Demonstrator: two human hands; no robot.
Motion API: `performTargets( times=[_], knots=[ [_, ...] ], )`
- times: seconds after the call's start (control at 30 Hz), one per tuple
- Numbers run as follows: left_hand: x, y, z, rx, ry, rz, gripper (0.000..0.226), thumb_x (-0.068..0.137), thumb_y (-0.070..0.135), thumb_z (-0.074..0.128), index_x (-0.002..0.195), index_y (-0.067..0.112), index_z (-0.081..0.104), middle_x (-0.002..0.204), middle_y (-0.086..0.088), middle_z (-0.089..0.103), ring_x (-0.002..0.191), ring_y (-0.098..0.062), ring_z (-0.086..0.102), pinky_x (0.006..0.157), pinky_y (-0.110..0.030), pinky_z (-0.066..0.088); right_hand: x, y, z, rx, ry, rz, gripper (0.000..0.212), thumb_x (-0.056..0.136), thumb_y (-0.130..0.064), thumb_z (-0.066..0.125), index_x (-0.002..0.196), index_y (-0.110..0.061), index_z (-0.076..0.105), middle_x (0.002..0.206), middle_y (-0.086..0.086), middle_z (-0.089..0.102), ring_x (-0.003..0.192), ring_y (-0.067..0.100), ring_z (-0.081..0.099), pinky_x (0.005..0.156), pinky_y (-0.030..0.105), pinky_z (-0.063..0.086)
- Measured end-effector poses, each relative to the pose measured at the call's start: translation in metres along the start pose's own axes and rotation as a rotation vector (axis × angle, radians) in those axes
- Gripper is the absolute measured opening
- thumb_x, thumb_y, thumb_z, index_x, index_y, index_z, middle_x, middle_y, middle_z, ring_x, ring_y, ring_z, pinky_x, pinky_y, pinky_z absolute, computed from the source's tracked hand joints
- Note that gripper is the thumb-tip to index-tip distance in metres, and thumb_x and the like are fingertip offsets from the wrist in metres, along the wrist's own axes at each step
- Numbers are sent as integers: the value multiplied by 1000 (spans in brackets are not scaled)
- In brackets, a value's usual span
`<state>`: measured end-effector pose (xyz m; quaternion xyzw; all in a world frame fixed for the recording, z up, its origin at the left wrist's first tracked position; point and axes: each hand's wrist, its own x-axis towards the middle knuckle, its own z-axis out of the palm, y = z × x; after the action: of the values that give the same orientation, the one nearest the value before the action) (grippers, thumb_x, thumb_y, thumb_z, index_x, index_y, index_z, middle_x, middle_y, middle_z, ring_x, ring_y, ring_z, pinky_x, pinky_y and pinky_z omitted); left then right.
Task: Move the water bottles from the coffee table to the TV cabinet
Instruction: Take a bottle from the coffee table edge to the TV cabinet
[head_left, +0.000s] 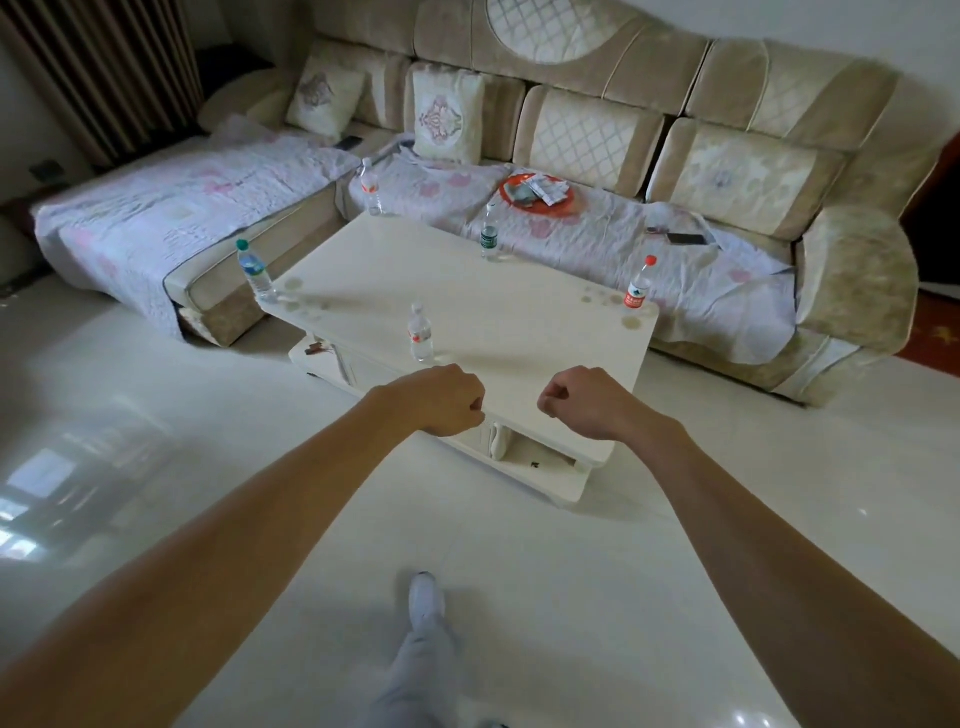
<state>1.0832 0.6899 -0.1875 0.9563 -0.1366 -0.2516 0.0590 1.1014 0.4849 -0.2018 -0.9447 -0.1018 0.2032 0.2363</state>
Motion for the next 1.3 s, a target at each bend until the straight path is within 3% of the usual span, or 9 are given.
performTargets(
  times=[0.13,0.23,0.37,0.47,0.63,0.77,0.97,1.17,1.3],
  knots=[
    [45,-38,-14,-15,-2,-23,31,99,33,45,112,12,64,112,-9,64,97,-26,61,87,-39,52,59,-7,-5,-59,-41,19,26,94,-28,54,100,-8,69,97,3,69,92,26,65,79,35,51],
    [85,-73,-30,-16,-18,-31,32,100,32,44,114,10,63,112,-11,64,93,-25,59,83,-37,49,112,-14,-11,-100,-46,37,33,92,-28,53,102,1,67,103,18,70,97,35,65,84,44,53],
    [135,-120,-61,-15,-68,-35,34,102,31,43,117,8,62,114,-14,63,88,-23,55,79,-31,43,180,-31,-23,-142,-76,53,36,91,-27,53,103,4,65,106,21,69,98,39,64,84,47,52],
    [169,-154,-82,-28,-59,-47,32,101,31,42,110,8,63,104,-14,62,94,-30,64,89,-39,48,227,-43,-32,-164,-80,56,35,91,-27,53,104,2,66,105,19,70,97,36,65,85,46,53],
    [202,-201,-97,-70,-25,-44,31,100,29,44,106,7,64,95,-9,59,82,-24,58,70,-31,43,288,-64,-35,-185,-130,52,36,91,-27,53,105,4,66,108,20,69,99,37,64,85,47,53],
    [227,-240,-96,-122,-56,-95,33,99,28,43,109,5,64,106,-14,68,93,-29,65,77,-37,50,333,-76,-31,-208,-176,51,33,91,-24,52,104,3,67,107,19,69,98,35,65,82,44,53],
    [263,-292,-92,-155,-90,-159,35,99,31,44,106,5,66,105,-14,69,94,-30,66,80,-39,52,402,-85,-16,-258,-264,30,27,90,-26,52,100,-8,70,106,10,69,96,29,65,83,38,54],
    [306,-333,-106,-205,-117,-219,32,98,27,44,111,8,66,113,-14,67,103,-30,63,87,-37,52,487,-88,-5,-279,-324,16,24,89,-25,50,99,-11,68,107,10,67,92,29,63,70,31,46],
    [337,-360,-117,-234,-124,-264,32,98,25,43,110,7,66,114,-14,66,102,-29,63,84,-36,52,538,-91,4,-274,-352,17,24,90,-22,47,101,-12,66,110,11,66,95,30,62,70,29,42]
  ],
)
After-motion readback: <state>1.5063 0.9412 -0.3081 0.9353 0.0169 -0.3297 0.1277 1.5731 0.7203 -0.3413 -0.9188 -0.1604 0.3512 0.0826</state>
